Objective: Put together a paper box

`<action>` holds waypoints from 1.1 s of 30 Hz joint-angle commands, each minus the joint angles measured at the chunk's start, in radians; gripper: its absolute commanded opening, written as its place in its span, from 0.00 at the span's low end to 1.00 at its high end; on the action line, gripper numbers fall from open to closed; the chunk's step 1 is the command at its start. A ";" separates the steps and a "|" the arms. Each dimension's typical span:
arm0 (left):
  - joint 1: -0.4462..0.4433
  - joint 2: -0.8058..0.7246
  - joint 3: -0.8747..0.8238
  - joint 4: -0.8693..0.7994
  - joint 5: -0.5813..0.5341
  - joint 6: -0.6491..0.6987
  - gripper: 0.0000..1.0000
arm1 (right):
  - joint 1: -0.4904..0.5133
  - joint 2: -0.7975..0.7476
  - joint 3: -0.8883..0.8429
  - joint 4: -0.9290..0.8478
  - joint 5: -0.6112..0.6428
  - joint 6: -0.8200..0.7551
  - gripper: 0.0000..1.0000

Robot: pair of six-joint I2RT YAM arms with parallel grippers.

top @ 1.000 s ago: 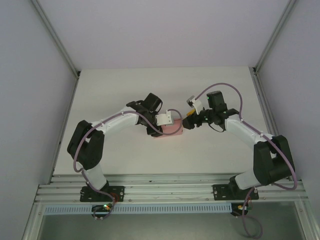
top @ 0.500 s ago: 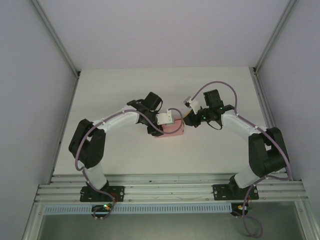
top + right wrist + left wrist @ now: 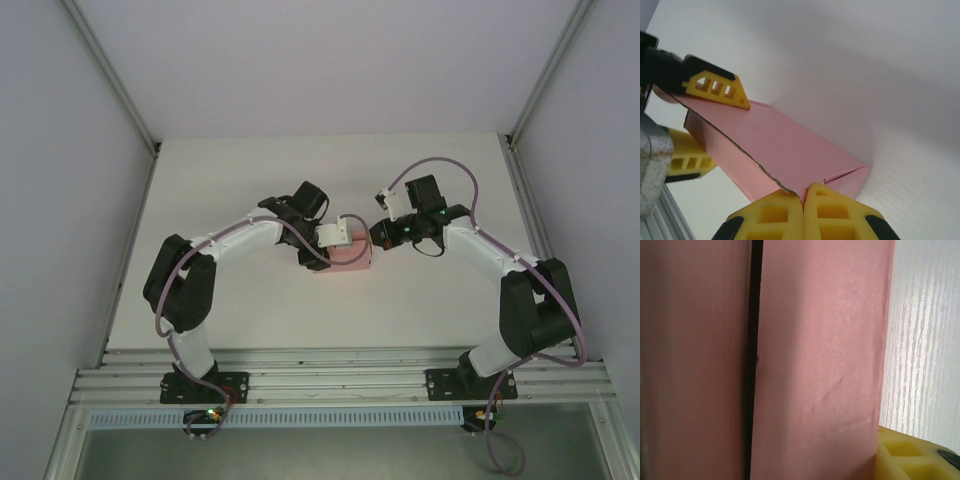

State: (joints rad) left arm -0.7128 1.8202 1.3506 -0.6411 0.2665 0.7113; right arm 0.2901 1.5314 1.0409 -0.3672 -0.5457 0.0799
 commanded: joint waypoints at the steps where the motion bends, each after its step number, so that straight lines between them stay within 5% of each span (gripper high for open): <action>1: 0.010 0.027 0.021 -0.010 -0.035 -0.017 0.49 | 0.036 -0.070 0.017 -0.029 -0.048 0.161 0.00; 7: 0.011 0.030 0.028 -0.008 -0.025 -0.025 0.49 | 0.042 -0.048 0.014 -0.060 0.062 0.190 0.00; 33: 0.007 0.016 0.030 0.004 0.014 -0.064 0.51 | 0.227 -0.224 -0.354 0.406 0.579 0.188 0.00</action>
State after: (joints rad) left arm -0.7128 1.8328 1.3685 -0.6437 0.2703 0.6914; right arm 0.4915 1.3231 0.7254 0.0273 -0.0612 0.2398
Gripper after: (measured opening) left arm 0.509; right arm 0.044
